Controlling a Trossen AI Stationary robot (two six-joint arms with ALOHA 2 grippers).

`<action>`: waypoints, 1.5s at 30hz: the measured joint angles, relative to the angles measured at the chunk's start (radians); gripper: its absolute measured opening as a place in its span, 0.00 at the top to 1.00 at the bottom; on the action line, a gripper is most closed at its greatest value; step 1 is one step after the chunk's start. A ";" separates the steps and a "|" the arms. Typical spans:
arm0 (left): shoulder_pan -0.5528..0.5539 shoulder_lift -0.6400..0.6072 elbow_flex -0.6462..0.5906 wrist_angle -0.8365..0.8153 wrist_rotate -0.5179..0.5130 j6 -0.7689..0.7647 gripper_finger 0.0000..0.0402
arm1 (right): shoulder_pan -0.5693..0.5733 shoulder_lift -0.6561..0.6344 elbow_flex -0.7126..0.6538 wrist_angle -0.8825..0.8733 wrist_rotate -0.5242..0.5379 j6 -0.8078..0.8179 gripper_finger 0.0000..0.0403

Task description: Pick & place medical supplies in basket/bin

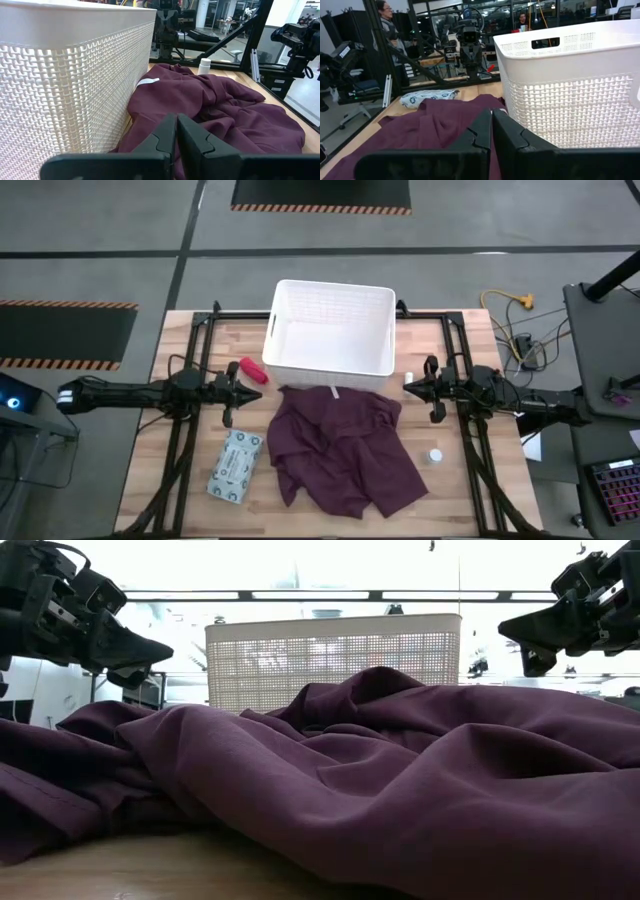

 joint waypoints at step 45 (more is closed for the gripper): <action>0.001 0.000 0.000 -0.007 -0.001 0.000 1.00 | 0.000 0.616 0.603 -0.892 0.475 0.949 0.55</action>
